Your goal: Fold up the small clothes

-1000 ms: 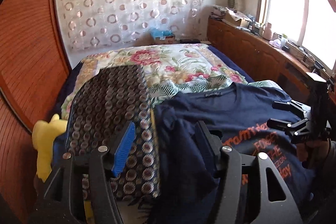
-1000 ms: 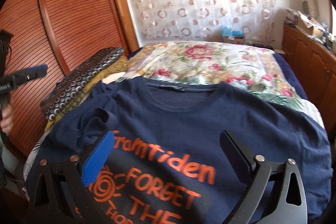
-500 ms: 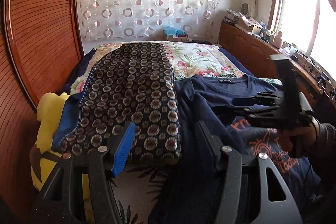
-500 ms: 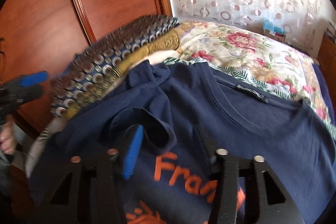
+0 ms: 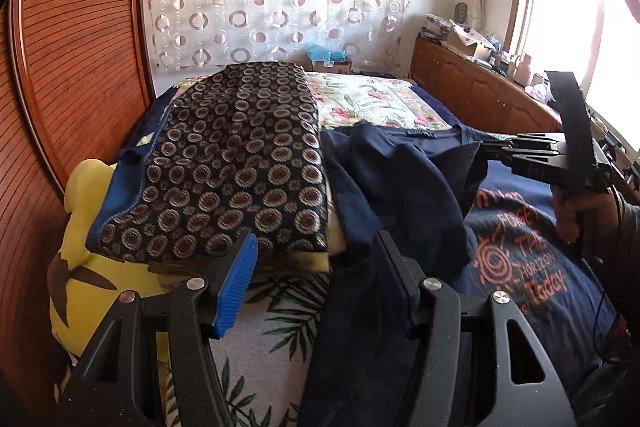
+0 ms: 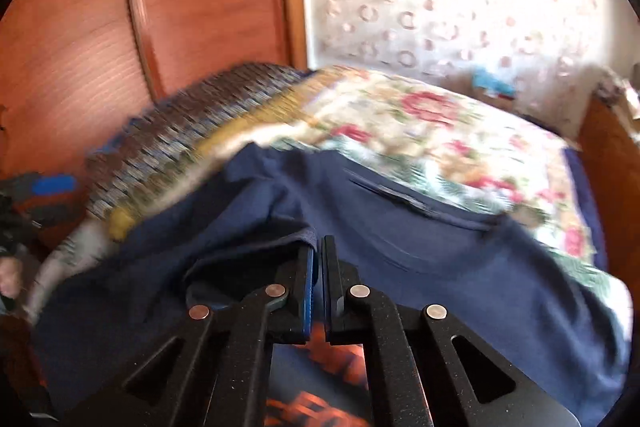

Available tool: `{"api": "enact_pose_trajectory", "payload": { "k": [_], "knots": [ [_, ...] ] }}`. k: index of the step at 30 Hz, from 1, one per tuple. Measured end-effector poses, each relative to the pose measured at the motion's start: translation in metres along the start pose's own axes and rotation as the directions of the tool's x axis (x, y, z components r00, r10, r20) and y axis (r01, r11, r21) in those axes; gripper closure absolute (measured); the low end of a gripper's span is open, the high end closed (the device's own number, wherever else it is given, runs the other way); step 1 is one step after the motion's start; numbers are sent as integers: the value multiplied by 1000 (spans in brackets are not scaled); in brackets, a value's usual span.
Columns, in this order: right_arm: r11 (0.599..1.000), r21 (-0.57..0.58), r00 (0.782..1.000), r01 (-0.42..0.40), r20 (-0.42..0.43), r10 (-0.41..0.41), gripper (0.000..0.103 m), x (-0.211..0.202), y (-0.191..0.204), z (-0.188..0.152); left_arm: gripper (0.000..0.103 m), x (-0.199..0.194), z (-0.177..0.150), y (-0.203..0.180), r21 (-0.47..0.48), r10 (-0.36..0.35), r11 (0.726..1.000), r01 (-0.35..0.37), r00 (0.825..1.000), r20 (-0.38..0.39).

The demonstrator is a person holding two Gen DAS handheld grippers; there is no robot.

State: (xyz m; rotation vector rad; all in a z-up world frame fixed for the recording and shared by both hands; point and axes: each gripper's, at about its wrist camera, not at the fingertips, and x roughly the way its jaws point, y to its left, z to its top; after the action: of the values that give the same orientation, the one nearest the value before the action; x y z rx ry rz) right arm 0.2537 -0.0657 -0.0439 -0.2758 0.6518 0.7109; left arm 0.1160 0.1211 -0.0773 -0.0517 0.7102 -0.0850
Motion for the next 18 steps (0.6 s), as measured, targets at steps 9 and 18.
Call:
{"api": "enact_pose_trajectory", "payload": {
  "k": [9,18],
  "knots": [
    [994,81,997,70,-43,-66,66,2,10,-22,43,6,-11,-8,16,7,1000,-7,1000,-22],
    [990,123,997,71,-48,-65,63,-43,8,-32,43,8,-23,-15,19,0,1000,1,999,-34]
  ]
}}
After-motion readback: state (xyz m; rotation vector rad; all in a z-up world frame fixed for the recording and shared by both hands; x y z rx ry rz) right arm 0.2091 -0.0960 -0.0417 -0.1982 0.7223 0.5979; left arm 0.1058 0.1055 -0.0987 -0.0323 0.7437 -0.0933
